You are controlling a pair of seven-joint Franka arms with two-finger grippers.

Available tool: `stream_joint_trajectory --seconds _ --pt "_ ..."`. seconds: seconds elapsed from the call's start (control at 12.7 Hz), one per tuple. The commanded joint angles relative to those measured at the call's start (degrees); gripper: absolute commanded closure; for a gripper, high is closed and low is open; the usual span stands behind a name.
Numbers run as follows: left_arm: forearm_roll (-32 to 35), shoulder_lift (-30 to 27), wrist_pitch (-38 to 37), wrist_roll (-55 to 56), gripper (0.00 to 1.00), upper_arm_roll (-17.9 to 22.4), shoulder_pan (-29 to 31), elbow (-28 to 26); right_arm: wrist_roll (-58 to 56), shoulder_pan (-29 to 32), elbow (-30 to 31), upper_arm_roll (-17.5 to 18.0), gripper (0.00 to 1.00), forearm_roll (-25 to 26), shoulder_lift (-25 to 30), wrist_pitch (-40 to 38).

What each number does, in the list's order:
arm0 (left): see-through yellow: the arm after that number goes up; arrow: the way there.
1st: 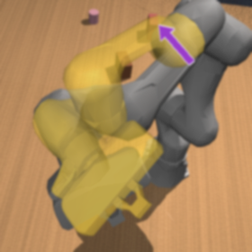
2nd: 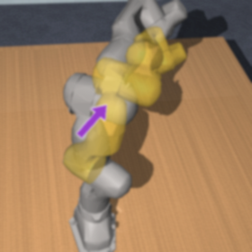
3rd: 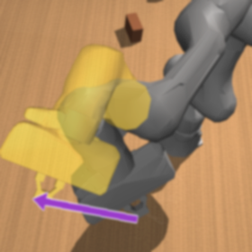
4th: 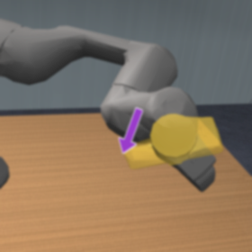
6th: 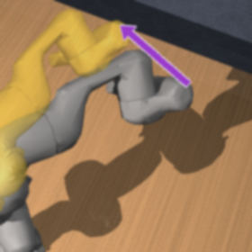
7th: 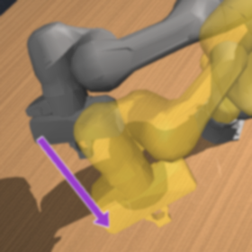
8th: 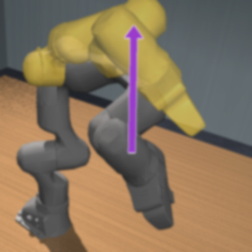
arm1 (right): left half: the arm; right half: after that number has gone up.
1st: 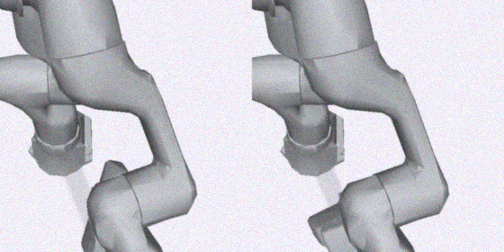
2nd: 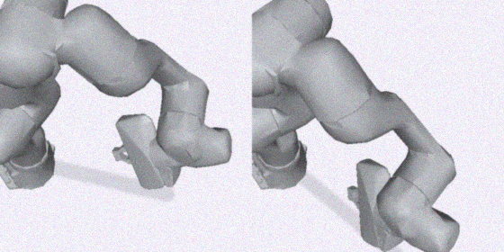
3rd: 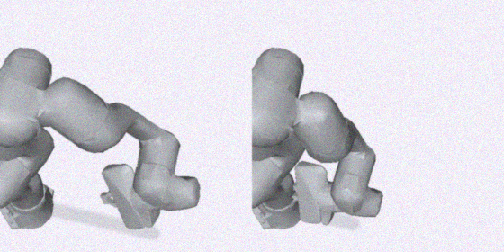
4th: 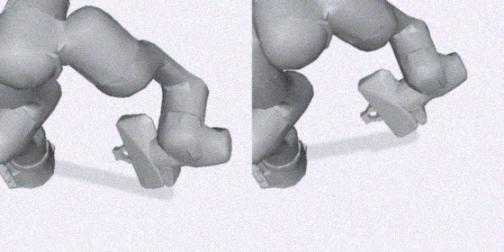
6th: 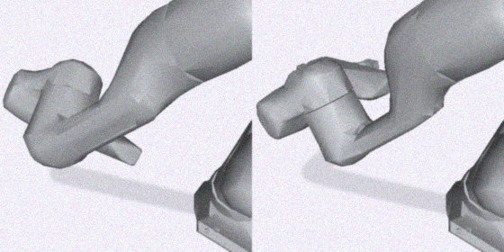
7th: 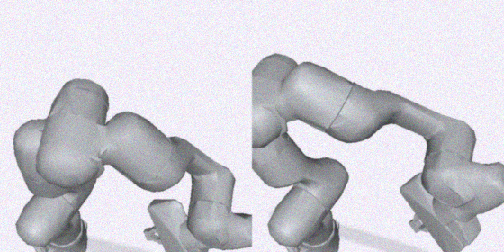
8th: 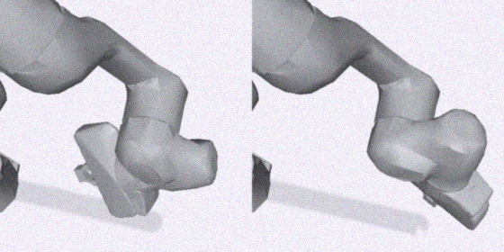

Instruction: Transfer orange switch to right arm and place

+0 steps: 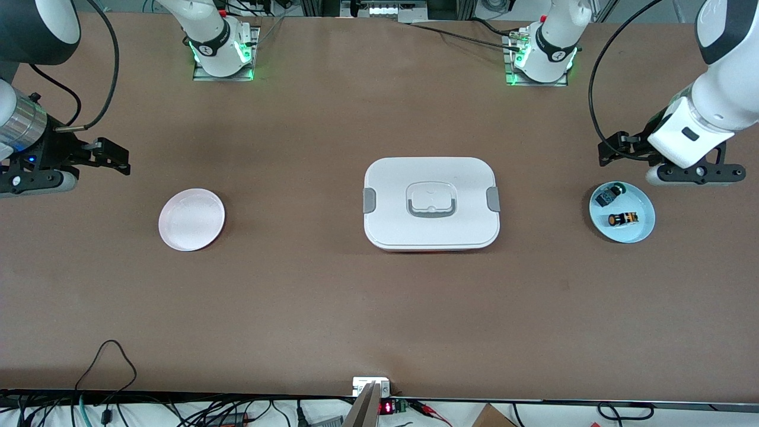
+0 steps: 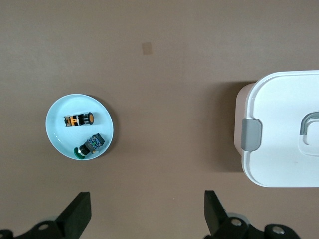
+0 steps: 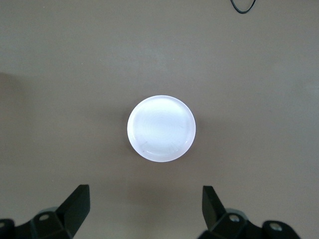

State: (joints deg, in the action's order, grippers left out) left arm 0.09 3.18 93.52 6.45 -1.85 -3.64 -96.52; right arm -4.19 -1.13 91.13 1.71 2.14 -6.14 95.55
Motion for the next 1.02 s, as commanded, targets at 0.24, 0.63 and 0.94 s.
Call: stream_joint_trajectory --seconds 0.24,0.63,0.94 --pt "0.5 6.8 -3.0 -2.1 0.0 0.2 4.7 1.0 -0.6 0.2 -0.9 0.1 0.0 -0.9 -0.1 -0.7" --pt "2.5 9.4 4.0 -2.1 0.0 -0.1 11.3 -3.7 -0.6 0.2 -0.9 0.1 0.0 -0.9 -0.1 -0.6" --pt "2.5 16.0 13.2 -8.0 0.0 0.0 14.7 -4.1 -0.6 0.2 -0.9 0.1 0.0 -0.9 -0.1 -0.6"
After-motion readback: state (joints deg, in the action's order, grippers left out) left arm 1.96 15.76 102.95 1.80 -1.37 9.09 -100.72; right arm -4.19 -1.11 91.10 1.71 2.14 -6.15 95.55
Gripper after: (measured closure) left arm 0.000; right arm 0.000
